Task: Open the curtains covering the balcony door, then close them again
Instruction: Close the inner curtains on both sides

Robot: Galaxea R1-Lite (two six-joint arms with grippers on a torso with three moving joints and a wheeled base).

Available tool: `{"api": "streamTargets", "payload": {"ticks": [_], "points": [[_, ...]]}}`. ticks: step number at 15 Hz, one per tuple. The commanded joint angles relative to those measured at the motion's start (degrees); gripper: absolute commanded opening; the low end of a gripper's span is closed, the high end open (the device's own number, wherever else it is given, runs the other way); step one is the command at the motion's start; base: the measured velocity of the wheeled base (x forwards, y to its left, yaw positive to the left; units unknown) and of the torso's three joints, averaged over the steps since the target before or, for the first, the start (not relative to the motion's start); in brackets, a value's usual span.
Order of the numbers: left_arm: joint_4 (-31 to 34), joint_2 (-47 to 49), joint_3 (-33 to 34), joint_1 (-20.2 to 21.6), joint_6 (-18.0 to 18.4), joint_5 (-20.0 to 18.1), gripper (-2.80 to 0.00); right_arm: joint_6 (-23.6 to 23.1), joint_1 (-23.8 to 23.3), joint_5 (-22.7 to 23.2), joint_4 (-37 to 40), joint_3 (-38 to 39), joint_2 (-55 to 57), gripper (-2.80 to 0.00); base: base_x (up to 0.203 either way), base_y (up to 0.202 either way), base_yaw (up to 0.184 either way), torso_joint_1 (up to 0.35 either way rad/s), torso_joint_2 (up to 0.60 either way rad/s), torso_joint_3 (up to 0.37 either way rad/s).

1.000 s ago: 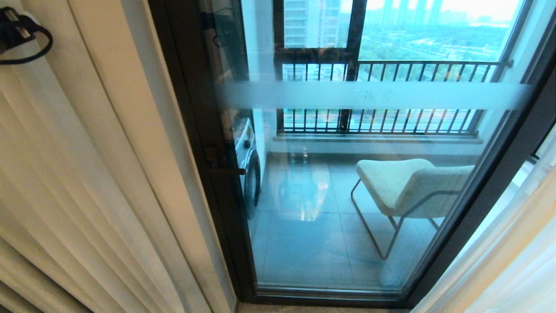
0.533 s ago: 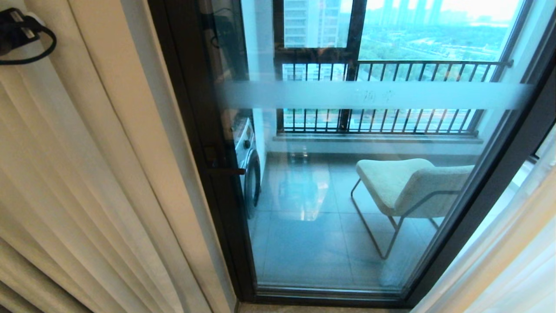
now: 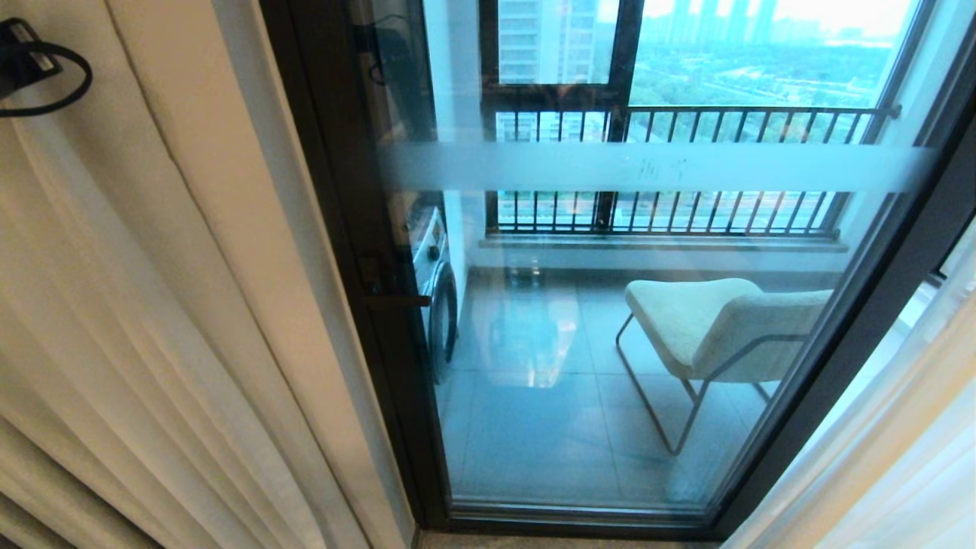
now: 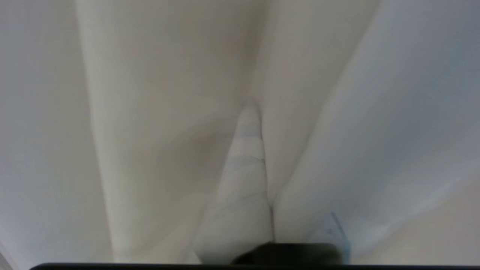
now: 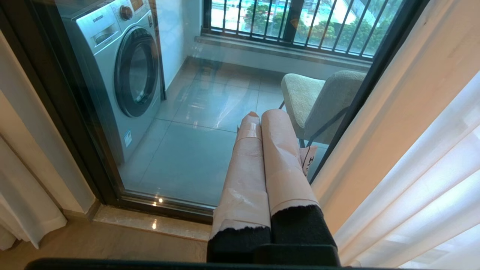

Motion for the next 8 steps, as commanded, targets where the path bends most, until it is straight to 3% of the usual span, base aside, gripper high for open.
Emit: {"api": "streamTargets", "payload": {"ticks": [1, 8], "points": [[0.0, -0.2, -0.1, 0.3, -0.1, 0.1, -2.80, -0.1, 0.0, 0.0, 0.0, 0.0, 0.1, -2.80, 0.000, 0.000, 0.000, 0.000, 0.00, 0.000], [0.0, -2.2, 0.4, 0.4, -1.0, 0.1, -2.80, -0.1, 0.0, 0.0, 0.0, 0.0, 0.1, -2.80, 0.000, 0.000, 0.000, 0.000, 0.00, 0.000]]}}
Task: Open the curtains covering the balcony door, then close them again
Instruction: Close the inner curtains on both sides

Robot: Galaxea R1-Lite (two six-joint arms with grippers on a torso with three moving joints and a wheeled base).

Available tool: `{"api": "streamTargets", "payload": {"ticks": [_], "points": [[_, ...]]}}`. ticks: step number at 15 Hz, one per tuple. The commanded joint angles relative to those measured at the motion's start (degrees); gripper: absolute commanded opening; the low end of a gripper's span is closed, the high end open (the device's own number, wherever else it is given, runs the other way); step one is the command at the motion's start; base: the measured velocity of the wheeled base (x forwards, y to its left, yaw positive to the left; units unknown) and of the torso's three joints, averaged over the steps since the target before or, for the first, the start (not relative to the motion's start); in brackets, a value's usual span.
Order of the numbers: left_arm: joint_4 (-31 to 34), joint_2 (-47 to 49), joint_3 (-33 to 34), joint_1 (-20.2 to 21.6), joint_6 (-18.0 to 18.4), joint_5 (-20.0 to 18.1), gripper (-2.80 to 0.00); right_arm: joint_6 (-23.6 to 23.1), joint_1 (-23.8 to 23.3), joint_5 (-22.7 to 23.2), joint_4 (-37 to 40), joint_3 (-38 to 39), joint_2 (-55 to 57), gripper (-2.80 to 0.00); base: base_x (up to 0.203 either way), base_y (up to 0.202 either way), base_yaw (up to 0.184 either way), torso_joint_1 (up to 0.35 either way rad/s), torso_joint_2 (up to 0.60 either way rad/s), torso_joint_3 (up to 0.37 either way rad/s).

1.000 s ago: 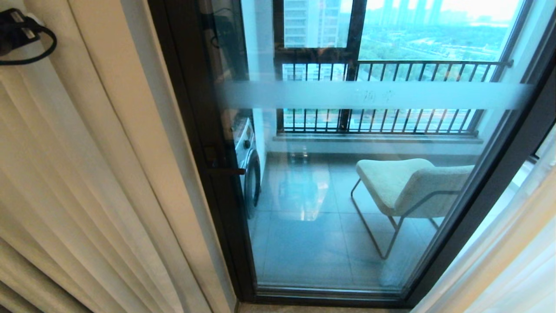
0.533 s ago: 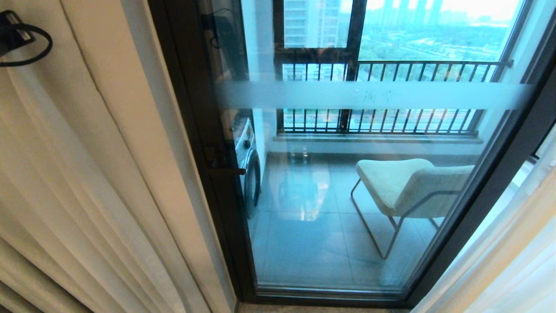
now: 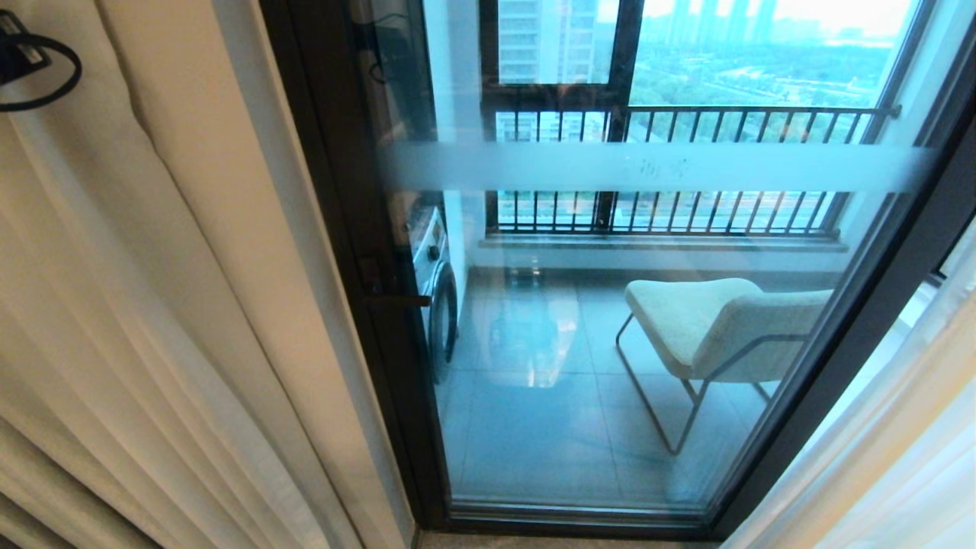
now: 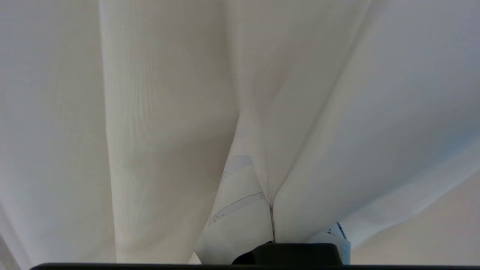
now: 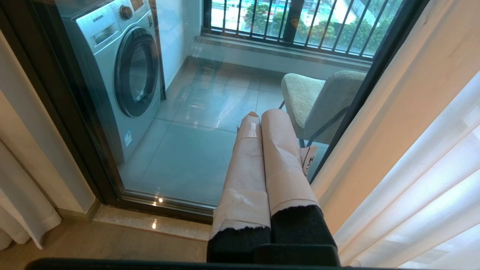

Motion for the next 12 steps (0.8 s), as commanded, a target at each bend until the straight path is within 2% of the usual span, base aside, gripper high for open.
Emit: {"api": "streamTargets", "payload": {"ticks": [1, 8, 12], "points": [[0.0, -1.5, 0.5, 0.0, -0.1, 0.1, -2.80, -0.1, 0.0, 0.1, 0.0, 0.0, 0.1, -2.80, 0.000, 0.000, 0.000, 0.000, 0.00, 0.000], [-0.2, -6.2, 3.7, -1.6, -1.4, -0.1, -2.80, -0.1, 0.0, 0.1, 0.0, 0.0, 0.1, -2.80, 0.000, 0.000, 0.000, 0.000, 0.00, 0.000], [-1.6, -9.3, 6.6, -4.1, -1.4, -0.1, -2.80, -0.1, 0.0, 0.1, 0.0, 0.0, 0.1, -2.80, 0.000, 0.000, 0.000, 0.000, 0.00, 0.000]]}}
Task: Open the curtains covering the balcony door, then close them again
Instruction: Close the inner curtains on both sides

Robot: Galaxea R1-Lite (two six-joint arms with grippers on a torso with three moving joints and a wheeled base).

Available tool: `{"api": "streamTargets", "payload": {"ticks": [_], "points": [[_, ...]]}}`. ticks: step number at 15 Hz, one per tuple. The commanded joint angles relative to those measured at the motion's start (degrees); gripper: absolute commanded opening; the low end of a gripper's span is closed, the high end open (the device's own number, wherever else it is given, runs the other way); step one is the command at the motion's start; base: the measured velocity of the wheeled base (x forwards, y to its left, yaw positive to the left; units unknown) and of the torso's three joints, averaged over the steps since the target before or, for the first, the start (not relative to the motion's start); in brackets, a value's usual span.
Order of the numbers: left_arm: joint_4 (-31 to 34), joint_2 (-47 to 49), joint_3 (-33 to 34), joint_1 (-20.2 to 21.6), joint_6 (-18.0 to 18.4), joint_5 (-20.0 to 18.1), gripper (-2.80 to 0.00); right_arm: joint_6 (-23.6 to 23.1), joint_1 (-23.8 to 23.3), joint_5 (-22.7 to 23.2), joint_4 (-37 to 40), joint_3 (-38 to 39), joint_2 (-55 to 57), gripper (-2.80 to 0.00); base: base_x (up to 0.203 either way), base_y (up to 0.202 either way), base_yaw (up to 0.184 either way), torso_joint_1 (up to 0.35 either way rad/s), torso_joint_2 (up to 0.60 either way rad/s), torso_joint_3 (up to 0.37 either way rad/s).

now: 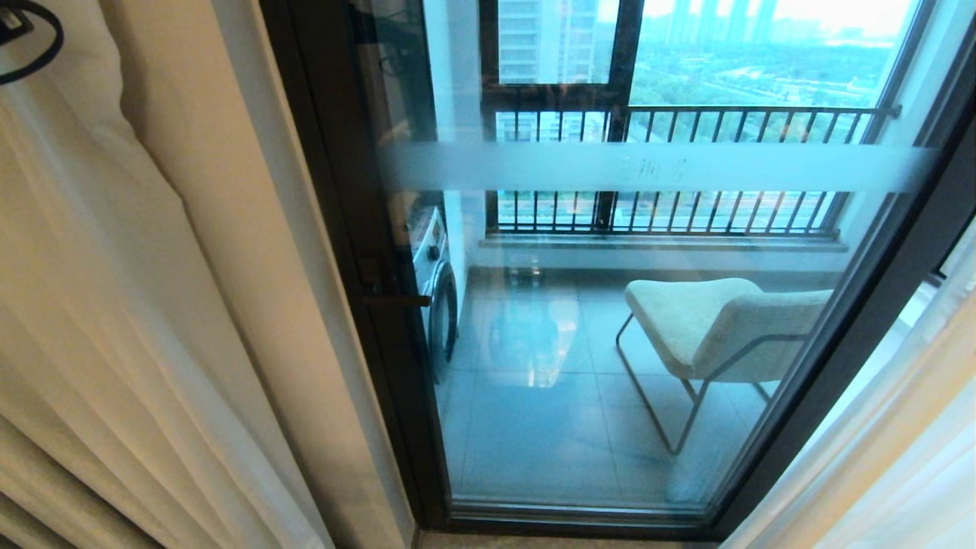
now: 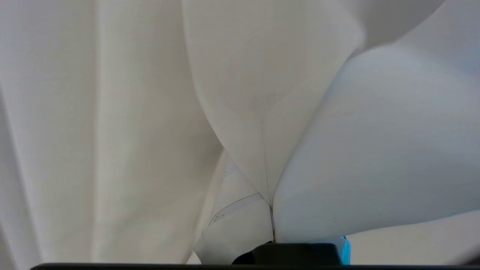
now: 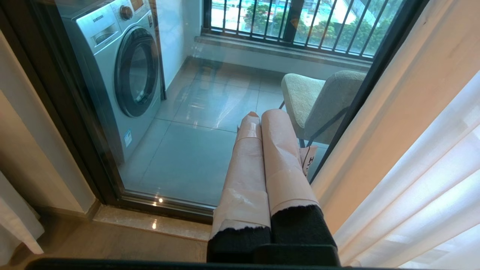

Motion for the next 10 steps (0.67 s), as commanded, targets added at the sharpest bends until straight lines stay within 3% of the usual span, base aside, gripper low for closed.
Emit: {"api": "streamTargets", "payload": {"ticks": [1, 7, 10], "points": [[-1.0, -2.6, 2.1, -1.1, -0.1, 0.0, -2.80, -0.1, 0.0, 0.0, 0.0, 0.0, 0.1, -2.80, 0.000, 0.000, 0.000, 0.000, 0.00, 0.000], [-2.4, -6.5, 7.4, -3.8, 0.0, -0.2, -2.80, -0.1, 0.0, 0.0, 0.0, 0.0, 0.1, -2.80, 0.000, 0.000, 0.000, 0.000, 0.00, 0.000], [-2.4, -9.3, 10.4, -5.3, 0.1, -3.4, -2.80, -0.1, 0.0, 0.0, 0.0, 0.0, 0.1, -2.80, 0.000, 0.000, 0.000, 0.000, 0.00, 0.000]]}}
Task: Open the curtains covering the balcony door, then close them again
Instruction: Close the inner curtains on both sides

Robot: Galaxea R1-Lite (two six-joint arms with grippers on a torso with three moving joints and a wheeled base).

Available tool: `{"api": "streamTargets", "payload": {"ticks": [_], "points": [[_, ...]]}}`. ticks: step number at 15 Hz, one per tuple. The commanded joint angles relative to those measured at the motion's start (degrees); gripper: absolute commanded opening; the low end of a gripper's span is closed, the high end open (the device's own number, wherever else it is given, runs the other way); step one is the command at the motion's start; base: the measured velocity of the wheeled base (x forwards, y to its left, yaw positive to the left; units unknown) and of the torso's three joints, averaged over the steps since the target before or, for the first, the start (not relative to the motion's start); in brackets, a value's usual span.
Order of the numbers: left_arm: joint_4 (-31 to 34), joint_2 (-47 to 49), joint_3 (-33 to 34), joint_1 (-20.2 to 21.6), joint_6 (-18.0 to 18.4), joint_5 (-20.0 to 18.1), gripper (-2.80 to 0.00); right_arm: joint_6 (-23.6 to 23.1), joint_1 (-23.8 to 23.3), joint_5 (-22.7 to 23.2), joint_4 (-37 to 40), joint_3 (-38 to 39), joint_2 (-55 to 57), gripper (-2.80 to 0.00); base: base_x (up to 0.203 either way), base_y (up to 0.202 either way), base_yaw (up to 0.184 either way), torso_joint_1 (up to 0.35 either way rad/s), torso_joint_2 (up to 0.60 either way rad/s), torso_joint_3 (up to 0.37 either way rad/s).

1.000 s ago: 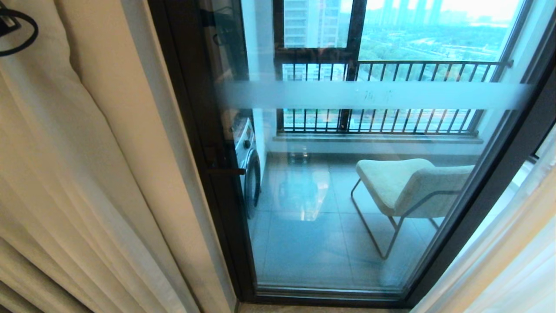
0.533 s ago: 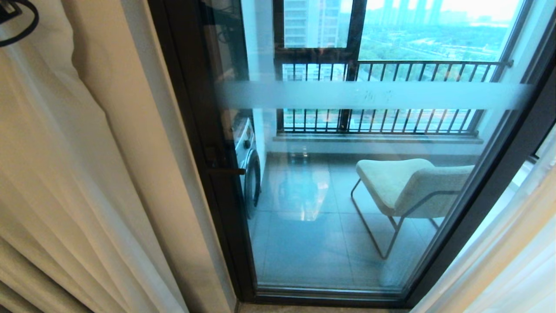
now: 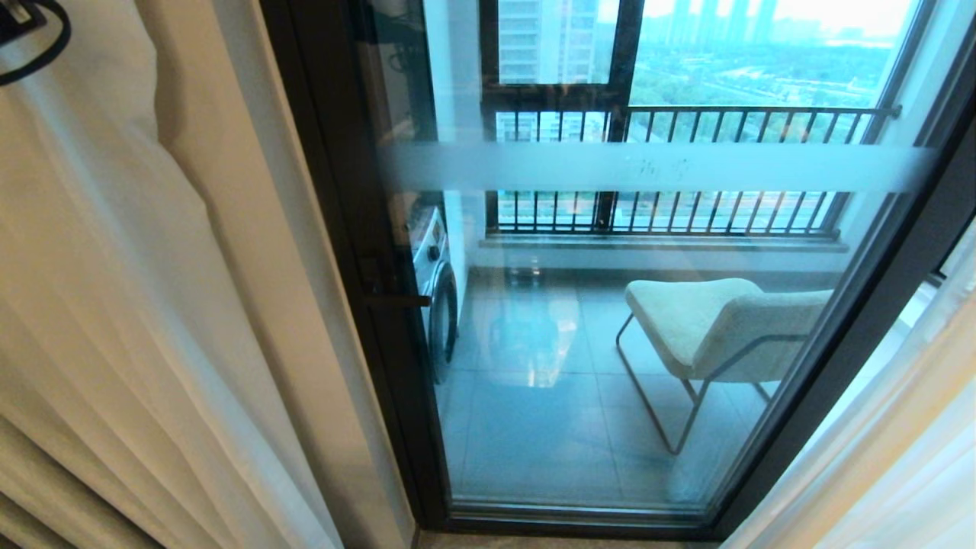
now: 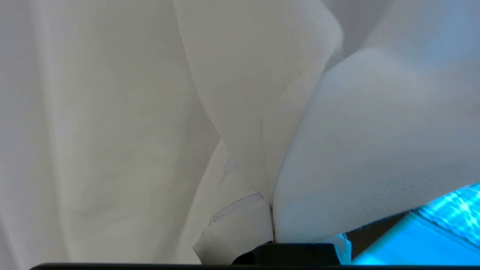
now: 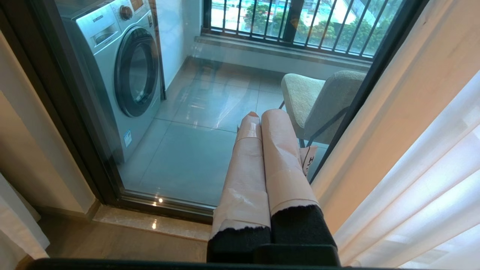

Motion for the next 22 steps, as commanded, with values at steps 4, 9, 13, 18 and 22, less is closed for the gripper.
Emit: {"api": "streamTargets", "payload": {"ticks": [4, 9, 13, 18, 22], "points": [[-0.1, -3.8, 2.3, -4.7, 0.0, -0.7, -2.80, -0.1, 0.0, 0.0, 0.0, 0.0, 0.1, -2.80, 0.000, 0.000, 0.000, 0.000, 0.00, 0.000], [-0.1, -5.0, 2.5, -10.8, 0.1, -2.2, -2.80, -0.1, 0.0, 0.0, 0.0, 0.0, 0.1, -2.80, 0.000, 0.000, 0.000, 0.000, 0.00, 0.000], [-0.1, -4.9, 2.0, -13.5, 0.2, -2.2, -2.80, -0.1, 0.0, 0.0, 0.0, 0.0, 0.1, -2.80, 0.000, 0.000, 0.000, 0.000, 0.00, 0.000], [-0.1, -4.8, 2.1, -13.6, 0.4, -2.1, -2.80, -0.1, 0.0, 0.0, 0.0, 0.0, 0.1, -2.80, 0.000, 0.000, 0.000, 0.000, 0.00, 0.000], [-0.1, -4.9, 2.3, -13.6, 0.6, -2.0, -2.80, -0.1, 0.0, 0.0, 0.0, 0.0, 0.1, -2.80, 0.000, 0.000, 0.000, 0.000, 0.00, 0.000]]}}
